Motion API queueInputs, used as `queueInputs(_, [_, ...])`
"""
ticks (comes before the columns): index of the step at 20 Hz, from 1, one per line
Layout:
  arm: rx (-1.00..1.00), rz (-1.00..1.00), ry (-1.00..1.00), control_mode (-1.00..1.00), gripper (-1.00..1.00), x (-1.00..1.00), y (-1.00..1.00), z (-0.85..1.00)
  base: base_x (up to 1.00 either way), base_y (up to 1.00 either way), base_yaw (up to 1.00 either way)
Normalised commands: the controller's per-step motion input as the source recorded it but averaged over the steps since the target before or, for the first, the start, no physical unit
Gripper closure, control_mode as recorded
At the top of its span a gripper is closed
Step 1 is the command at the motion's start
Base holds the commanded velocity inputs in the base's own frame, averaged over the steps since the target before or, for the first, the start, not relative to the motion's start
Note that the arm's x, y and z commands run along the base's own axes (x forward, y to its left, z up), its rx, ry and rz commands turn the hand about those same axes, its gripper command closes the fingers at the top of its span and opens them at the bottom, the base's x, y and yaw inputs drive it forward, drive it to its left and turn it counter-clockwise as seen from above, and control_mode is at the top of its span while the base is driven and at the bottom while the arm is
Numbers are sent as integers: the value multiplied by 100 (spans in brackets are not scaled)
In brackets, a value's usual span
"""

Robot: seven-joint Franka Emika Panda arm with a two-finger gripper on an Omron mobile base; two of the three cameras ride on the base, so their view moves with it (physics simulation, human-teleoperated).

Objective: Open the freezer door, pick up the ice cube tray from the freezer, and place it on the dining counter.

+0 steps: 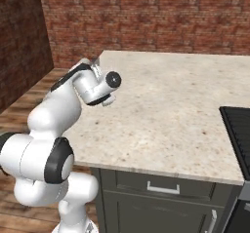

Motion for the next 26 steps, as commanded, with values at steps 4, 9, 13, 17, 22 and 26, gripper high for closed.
queueInputs(4, [0,0,2,-100,100,38,8,-45,0,0,0])
queueInputs(9, [0,0,2,-100,100,32,5,-44,0,0,0])
queueInputs(13, [0,0,2,-100,100,31,2,-48,0,0,0])
queueInputs(17, [0,0,2,-100,100,33,3,-48,0,0,0])
queueInputs(22, [0,0,1,-100,100,26,1,-46,0,0,0])
queueInputs(26, [0,0,1,-100,100,25,1,-44,0,0,0])
